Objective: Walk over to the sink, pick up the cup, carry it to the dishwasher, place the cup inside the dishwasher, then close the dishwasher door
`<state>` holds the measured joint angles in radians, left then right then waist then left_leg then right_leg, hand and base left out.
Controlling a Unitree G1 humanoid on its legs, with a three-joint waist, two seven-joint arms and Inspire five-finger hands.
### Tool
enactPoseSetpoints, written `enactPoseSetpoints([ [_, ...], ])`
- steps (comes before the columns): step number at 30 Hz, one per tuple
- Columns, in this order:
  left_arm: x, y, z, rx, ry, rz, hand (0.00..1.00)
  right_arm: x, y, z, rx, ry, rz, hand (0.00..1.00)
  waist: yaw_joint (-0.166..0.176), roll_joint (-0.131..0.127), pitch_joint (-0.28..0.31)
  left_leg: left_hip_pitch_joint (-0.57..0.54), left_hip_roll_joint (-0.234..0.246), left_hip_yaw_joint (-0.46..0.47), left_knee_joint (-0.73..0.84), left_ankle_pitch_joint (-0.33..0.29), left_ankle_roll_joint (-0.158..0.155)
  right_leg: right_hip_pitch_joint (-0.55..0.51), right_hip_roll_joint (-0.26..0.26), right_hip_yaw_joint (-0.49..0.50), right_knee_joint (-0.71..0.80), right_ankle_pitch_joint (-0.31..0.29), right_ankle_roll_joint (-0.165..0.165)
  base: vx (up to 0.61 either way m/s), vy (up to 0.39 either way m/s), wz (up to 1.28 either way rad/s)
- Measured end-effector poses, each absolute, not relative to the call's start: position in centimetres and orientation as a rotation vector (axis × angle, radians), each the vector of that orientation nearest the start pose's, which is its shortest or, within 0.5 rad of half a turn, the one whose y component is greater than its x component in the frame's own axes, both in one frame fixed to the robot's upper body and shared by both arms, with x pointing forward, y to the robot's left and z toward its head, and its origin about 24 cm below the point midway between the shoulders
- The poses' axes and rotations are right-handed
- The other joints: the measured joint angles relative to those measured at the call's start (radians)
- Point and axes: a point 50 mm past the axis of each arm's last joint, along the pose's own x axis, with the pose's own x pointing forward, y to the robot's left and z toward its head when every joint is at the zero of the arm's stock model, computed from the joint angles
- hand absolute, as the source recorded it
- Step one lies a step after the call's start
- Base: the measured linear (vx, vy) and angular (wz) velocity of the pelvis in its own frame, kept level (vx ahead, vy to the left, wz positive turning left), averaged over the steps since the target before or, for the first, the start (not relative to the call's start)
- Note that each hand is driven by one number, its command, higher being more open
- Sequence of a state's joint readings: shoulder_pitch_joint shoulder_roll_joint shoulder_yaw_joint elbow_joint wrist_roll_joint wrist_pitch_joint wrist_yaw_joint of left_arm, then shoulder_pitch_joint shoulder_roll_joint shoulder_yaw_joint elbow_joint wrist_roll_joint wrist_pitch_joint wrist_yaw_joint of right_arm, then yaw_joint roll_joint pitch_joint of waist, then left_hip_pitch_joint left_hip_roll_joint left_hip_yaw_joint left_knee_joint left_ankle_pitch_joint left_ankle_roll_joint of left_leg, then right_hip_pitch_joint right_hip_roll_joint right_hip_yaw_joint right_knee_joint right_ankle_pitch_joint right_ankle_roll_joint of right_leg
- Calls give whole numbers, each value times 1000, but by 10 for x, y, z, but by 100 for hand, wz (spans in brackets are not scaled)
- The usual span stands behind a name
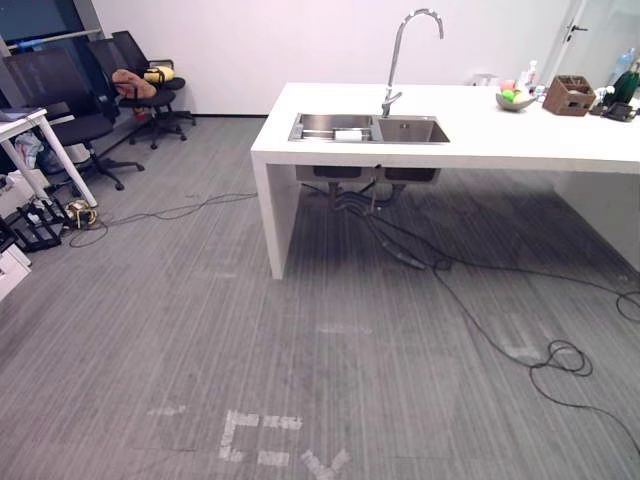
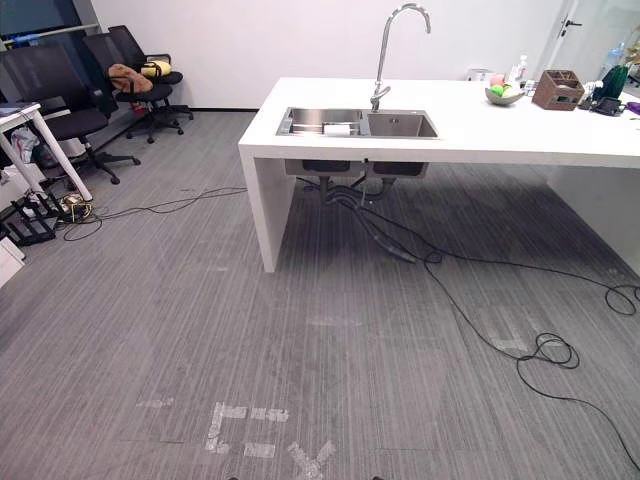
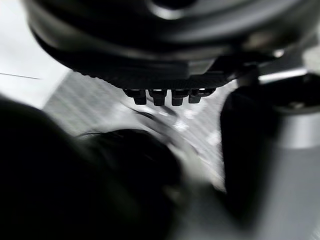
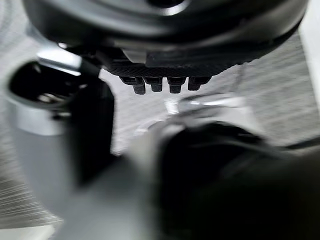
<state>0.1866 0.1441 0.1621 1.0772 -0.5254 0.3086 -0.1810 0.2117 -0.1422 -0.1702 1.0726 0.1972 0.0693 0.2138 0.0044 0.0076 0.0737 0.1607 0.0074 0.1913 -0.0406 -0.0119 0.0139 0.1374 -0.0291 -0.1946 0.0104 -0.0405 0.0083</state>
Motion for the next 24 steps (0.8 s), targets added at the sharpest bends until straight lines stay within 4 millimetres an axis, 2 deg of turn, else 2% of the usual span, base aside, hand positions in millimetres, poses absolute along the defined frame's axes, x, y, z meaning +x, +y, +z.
enactPoseSetpoints([
  [1,28,204,-171,-590,1364,358,100,35,-217,-167,235,1242,-214,100,0,7,2,21,-3,-1,-26,9,-3,9,1,-5,-6,0,1,6,4,5],
  [4,33,206,-170,-521,1336,321,100,45,-217,-166,98,1220,-147,100,2,-1,5,30,-8,-16,-51,18,-1,19,0,-20,-19,-1,2,2,-5,13],
  [7,38,207,-170,-472,1309,287,100,53,-217,-166,61,1220,-113,100,1,-3,22,30,-14,-30,-51,19,0,31,-5,-35,-30,1,6,4,-7,17],
  [24,41,211,-170,-368,1307,353,100,58,-216,-167,129,1272,-104,100,1,-8,45,51,-18,-44,-52,21,-3,67,-7,-51,-47,1,18,-29,-12,3],
])
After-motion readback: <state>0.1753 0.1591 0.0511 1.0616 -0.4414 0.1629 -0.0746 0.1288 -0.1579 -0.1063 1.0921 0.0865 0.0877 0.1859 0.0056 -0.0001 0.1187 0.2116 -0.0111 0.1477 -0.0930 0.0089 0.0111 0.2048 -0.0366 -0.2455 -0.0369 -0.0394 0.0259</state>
